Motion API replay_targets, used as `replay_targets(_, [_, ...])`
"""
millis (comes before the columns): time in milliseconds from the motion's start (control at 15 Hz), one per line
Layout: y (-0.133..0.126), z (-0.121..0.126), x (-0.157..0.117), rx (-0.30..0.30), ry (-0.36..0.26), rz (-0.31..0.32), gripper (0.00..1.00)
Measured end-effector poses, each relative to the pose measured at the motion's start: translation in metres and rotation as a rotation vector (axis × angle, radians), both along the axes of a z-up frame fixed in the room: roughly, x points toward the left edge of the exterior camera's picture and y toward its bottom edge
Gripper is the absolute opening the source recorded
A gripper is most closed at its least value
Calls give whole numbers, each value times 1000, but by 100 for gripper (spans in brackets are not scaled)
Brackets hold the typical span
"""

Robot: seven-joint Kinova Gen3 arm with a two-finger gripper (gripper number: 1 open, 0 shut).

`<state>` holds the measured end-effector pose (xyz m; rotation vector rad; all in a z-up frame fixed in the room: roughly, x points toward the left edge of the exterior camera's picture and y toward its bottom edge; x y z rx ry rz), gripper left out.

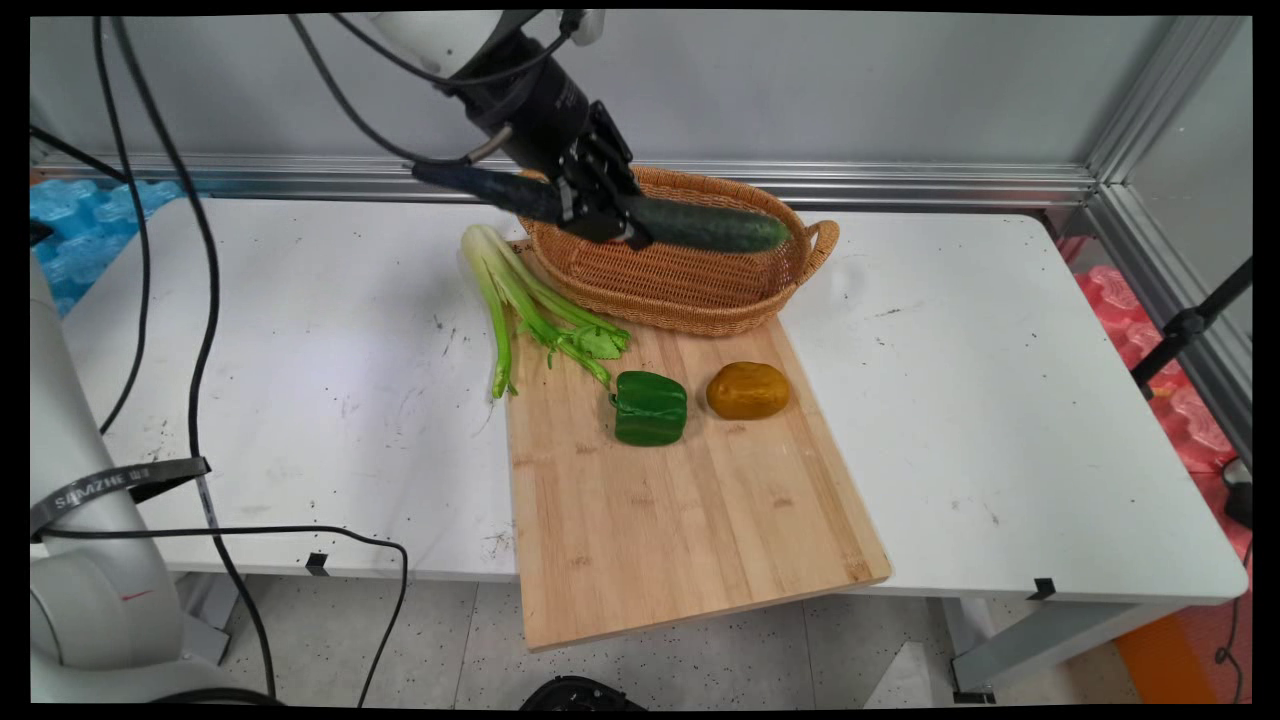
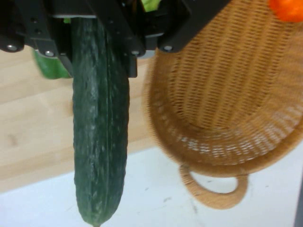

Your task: Place the picked object on the cutting board

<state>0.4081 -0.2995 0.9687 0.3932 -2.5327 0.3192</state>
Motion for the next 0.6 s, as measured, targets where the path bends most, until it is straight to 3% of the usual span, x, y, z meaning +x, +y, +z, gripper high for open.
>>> replay_targets(600, [69,-23,-41,104,60,37,0])
